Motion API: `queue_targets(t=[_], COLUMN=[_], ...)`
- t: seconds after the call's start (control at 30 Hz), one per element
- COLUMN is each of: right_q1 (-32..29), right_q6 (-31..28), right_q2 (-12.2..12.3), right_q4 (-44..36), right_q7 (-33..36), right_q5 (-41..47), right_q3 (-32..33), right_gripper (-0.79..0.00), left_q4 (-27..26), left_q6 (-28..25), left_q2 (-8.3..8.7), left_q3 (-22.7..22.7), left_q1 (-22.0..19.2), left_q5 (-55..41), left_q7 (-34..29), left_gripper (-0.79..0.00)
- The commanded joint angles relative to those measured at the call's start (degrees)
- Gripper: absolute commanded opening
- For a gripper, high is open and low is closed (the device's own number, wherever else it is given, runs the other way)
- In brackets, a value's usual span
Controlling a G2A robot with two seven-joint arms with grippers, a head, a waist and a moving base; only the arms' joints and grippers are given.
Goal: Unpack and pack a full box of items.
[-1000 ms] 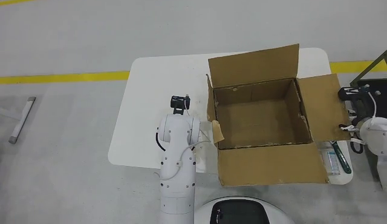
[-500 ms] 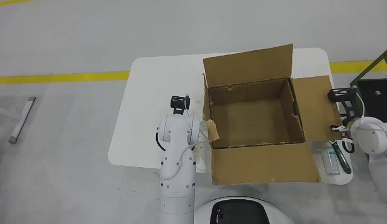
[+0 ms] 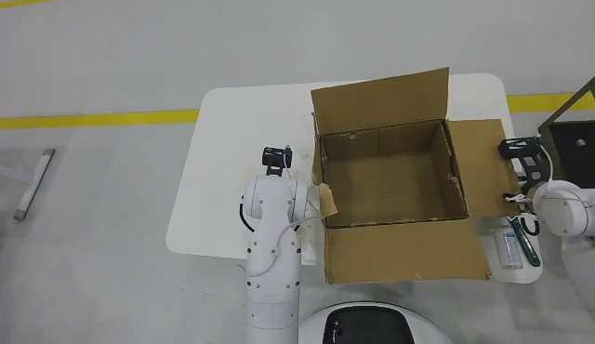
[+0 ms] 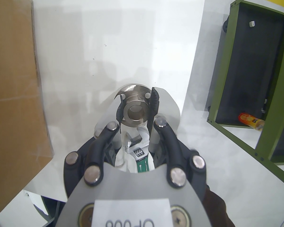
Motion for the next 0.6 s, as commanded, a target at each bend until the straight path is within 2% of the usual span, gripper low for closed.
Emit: queue_targets(t=[0.0, 0.27, 0.47, 0.53, 0.57], right_q1=[0.1, 0.4, -1.5, -2.7, -3.4], right_q6=[0.1, 1.0, 1.6, 2.5, 3.2], right_q2=[0.0, 0.2, 0.4, 0.5, 0.5], right_q4=[0.2, -0.7, -5.6, -7.5, -8.4], right_q7=[0.1, -0.5, -5.1, -7.4, -8.6], right_q5=[0.1, 1.3, 8.0, 10.5, 11.4], right_q3=[-0.1, 0.9, 8.1, 11.5, 13.1], right_gripper=[-0.471, -0.4, -0.397, -0.345, -0.28], left_q4=[0.0, 0.0, 0.0, 0.0, 0.0], left_q6=[0.0, 0.0, 0.0, 0.0, 0.0], left_q2=[0.0, 0.0, 0.0, 0.0, 0.0], left_q3=[0.0, 0.0, 0.0, 0.0, 0.0], left_q1=[0.0, 0.0, 0.0, 0.0, 0.0], left_q5=[0.0, 0.0, 0.0, 0.0, 0.0], left_q7=[0.0, 0.0, 0.0, 0.0, 0.0], left_gripper=[0.0, 0.0, 0.0, 0.0, 0.0])
